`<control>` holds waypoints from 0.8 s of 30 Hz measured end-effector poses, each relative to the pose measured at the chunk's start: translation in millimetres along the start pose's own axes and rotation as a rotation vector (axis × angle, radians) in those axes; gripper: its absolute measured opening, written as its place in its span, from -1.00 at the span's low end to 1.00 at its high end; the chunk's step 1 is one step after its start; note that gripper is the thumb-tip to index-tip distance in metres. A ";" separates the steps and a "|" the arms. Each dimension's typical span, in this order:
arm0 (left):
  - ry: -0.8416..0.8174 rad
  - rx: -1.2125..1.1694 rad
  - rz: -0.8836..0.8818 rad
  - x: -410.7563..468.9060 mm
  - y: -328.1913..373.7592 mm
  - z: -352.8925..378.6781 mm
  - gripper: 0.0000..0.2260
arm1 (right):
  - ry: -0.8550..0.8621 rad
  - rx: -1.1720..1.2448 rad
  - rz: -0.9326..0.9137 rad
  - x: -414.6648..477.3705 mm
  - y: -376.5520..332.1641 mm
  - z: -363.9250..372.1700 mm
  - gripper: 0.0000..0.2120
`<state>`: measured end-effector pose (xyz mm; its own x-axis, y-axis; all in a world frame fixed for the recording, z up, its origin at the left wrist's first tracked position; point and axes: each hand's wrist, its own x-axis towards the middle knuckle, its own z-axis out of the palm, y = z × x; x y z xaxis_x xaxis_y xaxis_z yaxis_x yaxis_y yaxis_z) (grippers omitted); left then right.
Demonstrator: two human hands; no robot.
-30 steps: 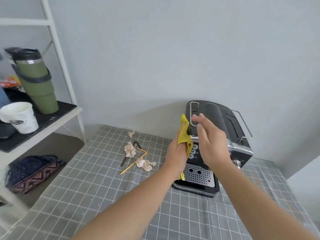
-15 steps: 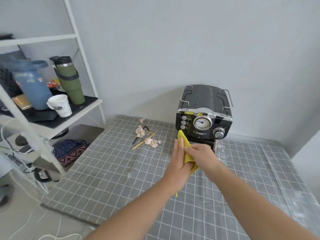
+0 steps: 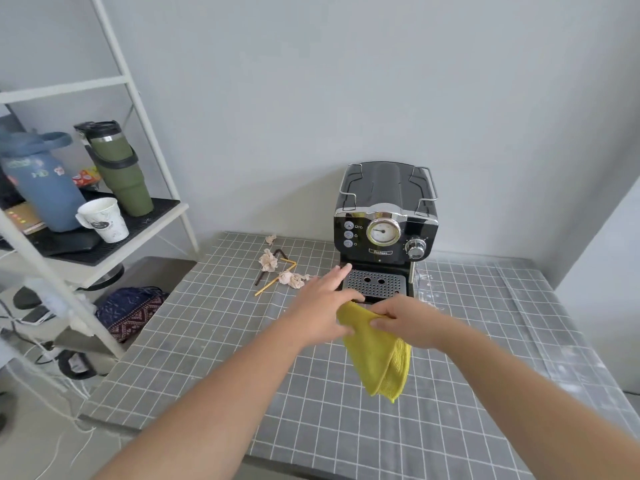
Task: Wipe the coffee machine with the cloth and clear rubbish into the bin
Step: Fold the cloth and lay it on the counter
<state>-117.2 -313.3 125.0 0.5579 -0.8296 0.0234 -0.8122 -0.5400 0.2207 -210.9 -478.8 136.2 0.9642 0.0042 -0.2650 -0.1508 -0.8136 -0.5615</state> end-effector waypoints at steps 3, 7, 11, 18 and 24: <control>-0.010 0.010 -0.002 3.2 -5.5 8.9 -0.73 | 0.119 -0.037 0.013 -2.4 8.4 6.6 -0.84; 0.035 -0.190 -0.131 -3.9 -8.5 17.0 -0.82 | 0.244 -0.072 0.058 -6.6 24.3 23.6 -0.84; 0.007 -0.295 -0.196 -11.6 -13.2 28.7 -0.87 | 0.297 0.006 0.078 -9.2 36.2 44.7 -0.81; -0.263 -0.581 -0.321 -10.9 -36.6 46.0 -0.81 | 0.127 0.153 0.131 8.3 51.1 44.7 -0.88; -0.153 -0.662 -0.498 23.3 -51.4 69.3 -0.77 | 0.228 0.245 0.299 50.9 71.5 48.4 -0.77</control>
<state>-74.3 -314.8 46.6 0.7564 -0.5526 -0.3500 -0.1832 -0.6926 0.6977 -183.2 -508.6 44.6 0.8895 -0.3610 -0.2801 -0.4513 -0.5978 -0.6626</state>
